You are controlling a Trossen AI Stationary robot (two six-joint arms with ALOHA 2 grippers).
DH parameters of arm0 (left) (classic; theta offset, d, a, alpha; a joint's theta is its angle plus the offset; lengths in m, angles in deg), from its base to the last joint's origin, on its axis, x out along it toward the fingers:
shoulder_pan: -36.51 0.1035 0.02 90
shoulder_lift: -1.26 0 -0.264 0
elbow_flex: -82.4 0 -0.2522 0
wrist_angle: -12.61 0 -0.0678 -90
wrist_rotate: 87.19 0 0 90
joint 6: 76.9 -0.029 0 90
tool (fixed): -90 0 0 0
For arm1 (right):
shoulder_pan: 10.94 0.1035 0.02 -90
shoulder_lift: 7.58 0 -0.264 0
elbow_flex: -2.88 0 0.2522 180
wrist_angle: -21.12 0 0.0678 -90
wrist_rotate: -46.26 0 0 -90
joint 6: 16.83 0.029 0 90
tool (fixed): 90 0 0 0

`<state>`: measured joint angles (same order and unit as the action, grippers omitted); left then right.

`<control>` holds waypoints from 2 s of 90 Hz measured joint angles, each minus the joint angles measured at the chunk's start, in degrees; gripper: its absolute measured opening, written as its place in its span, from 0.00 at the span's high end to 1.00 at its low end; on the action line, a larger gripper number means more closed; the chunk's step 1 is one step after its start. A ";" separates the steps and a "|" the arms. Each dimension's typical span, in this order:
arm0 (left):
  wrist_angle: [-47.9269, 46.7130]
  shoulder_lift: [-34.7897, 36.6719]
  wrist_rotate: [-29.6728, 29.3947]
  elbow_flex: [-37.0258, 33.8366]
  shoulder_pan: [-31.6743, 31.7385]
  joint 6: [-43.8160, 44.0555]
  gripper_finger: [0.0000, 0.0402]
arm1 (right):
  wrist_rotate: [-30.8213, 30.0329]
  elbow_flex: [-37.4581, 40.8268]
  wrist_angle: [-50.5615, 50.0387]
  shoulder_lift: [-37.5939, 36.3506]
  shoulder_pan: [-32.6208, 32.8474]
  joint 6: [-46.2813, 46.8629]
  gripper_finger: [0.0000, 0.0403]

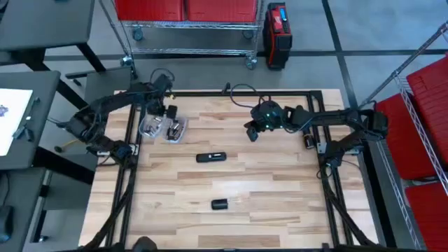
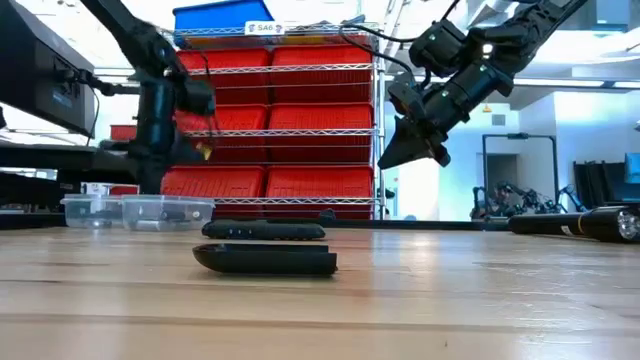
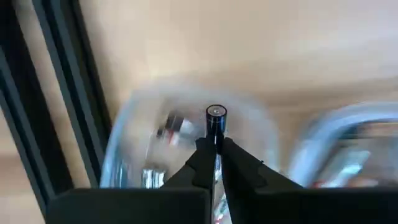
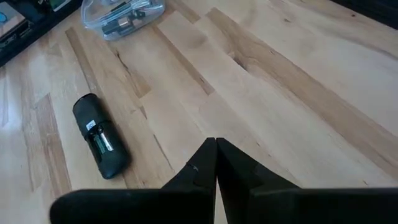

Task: Insert battery
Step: Insert the silver battery into the remote's battery compartment

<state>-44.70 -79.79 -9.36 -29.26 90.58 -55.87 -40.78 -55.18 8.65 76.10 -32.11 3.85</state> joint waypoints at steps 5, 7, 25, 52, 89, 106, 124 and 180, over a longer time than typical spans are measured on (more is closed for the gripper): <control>-0.84 1.76 0.54 0.90 -0.37 -1.85 1.00 | 0.00 0.00 0.03 0.00 0.00 -1.14 1.00; -1.20 2.38 1.04 1.31 -0.52 -2.43 1.00 | 0.00 0.00 0.01 0.00 0.00 -1.51 1.00; -1.73 7.80 4.30 5.57 -3.01 -4.08 1.00 | 0.00 0.00 1.66 0.00 0.02 -1.58 1.00; 1.36 12.65 14.18 8.68 -10.01 -7.67 1.00 | 2.74 0.00 11.93 0.00 0.64 -0.64 1.00; 28.20 10.45 22.71 8.71 -23.61 1.32 1.00 | 11.07 -5.48 22.75 -0.02 1.54 4.81 0.76; 40.05 8.83 23.26 8.68 -28.74 4.11 1.00 | 10.75 -7.46 22.77 -0.02 1.47 4.66 0.57; 46.51 7.71 23.87 8.68 -32.14 6.45 1.00 | 10.60 -9.27 22.94 -0.02 2.04 2.96 0.53; 50.06 6.64 23.57 8.68 -35.37 7.28 1.00 | 10.54 -13.14 22.36 0.02 4.63 -1.72 0.63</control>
<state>5.37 -73.15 14.21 -20.58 55.21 -48.59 -30.24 -68.31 31.02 76.12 -27.48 2.13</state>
